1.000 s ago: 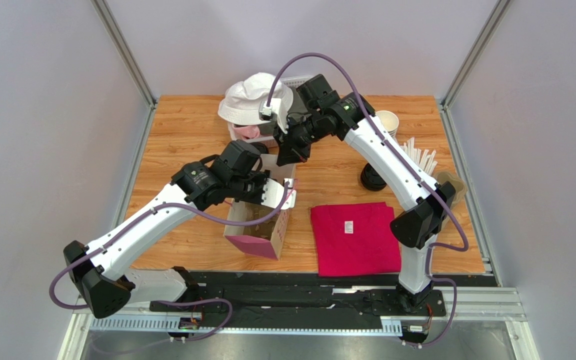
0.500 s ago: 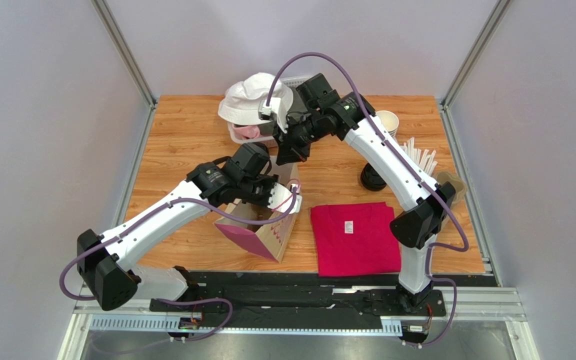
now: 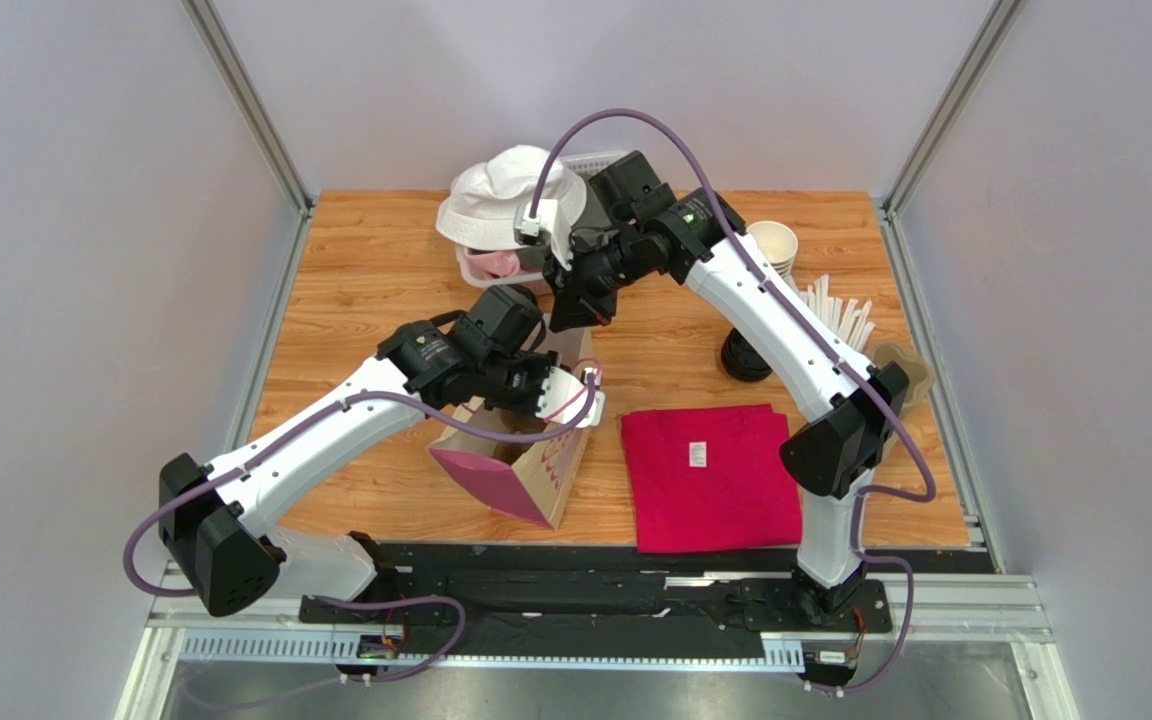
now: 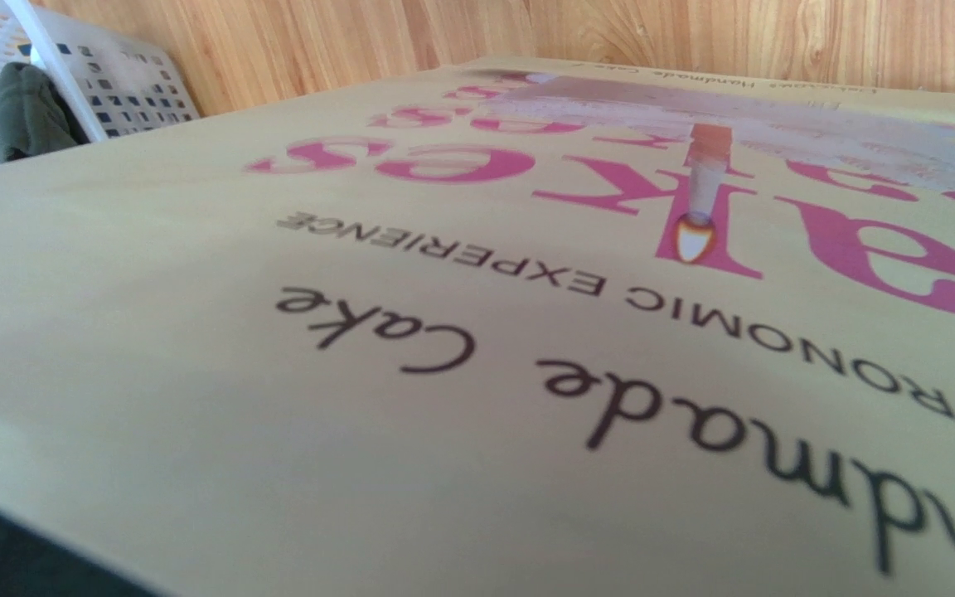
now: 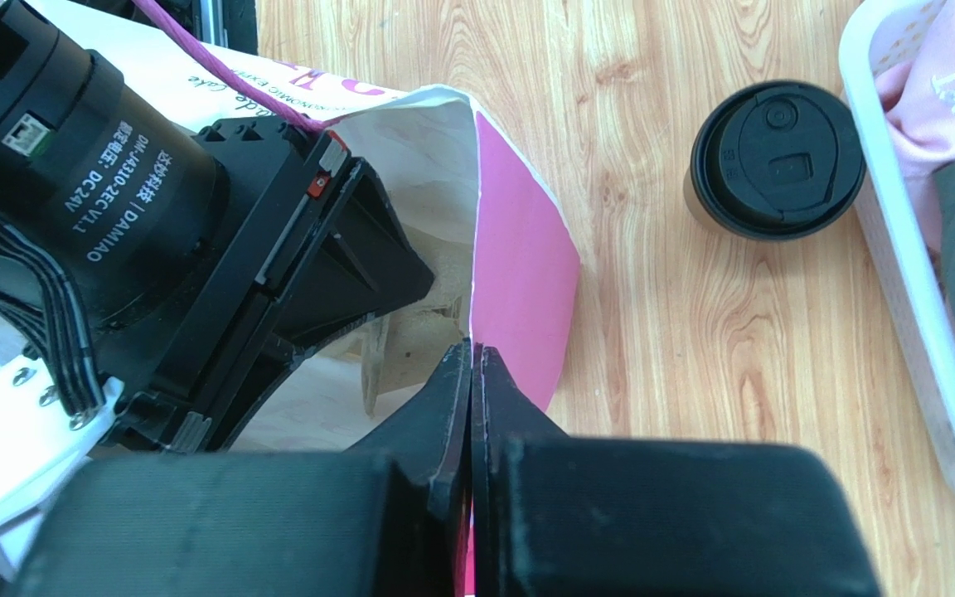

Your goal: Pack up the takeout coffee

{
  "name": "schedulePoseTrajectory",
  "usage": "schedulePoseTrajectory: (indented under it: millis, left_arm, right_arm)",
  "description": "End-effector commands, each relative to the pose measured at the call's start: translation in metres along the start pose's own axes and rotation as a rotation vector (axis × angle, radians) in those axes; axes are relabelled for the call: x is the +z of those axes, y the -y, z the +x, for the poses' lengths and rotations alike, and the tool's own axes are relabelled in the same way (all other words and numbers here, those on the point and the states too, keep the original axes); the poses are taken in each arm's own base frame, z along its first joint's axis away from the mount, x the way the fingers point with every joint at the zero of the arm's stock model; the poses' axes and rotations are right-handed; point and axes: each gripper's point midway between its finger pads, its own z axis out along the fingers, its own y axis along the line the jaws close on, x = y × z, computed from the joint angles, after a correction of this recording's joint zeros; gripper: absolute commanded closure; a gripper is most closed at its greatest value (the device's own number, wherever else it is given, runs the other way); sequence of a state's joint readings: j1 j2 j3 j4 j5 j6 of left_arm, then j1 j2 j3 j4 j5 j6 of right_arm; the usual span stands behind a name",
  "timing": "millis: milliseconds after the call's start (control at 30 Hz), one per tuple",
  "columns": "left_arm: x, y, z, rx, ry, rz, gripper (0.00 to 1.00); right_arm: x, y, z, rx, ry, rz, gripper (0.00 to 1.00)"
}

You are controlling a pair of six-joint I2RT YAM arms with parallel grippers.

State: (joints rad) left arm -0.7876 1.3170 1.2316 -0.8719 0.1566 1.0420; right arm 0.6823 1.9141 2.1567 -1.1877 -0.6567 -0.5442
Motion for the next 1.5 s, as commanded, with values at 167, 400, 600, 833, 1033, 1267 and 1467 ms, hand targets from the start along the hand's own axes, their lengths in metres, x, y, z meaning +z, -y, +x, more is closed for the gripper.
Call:
schedulePoseTrajectory:
  millis: [167, 400, 600, 833, 1033, 1267, 1467]
  left_arm:
    - [-0.013, -0.008, -0.01, -0.039, 0.024, -0.005, 0.57]
    - [-0.039, -0.025, -0.028, -0.052, 0.091, -0.089, 0.41]
    - [-0.071, -0.038, -0.044, -0.069, 0.159, -0.183, 0.29]
    - [-0.114, -0.043, -0.069, -0.07, 0.313, -0.291, 0.24]
    - [-0.152, -0.047, -0.096, -0.087, 0.475, -0.337, 0.21]
    - [-0.194, -0.054, -0.114, -0.182, 0.635, -0.375, 0.15]
    - [-0.232, -0.134, -0.064, -0.711, 0.675, -0.524, 0.12]
  right_arm:
    - [-0.012, -0.008, -0.021, -0.156, 0.095, 0.004, 1.0]
    - [-0.012, -0.002, -0.014, -0.177, 0.075, 0.037, 1.0]
    - [-0.011, 0.005, -0.008, -0.188, 0.059, 0.075, 1.0]
    - [-0.014, 0.009, -0.004, -0.189, 0.05, 0.096, 1.0]
    - [-0.017, 0.014, -0.001, -0.167, 0.048, 0.108, 1.0]
    - [-0.022, 0.015, 0.0, -0.161, 0.055, 0.11, 1.0]
    - [-0.027, 0.009, 0.005, -0.151, 0.053, 0.109, 1.0]
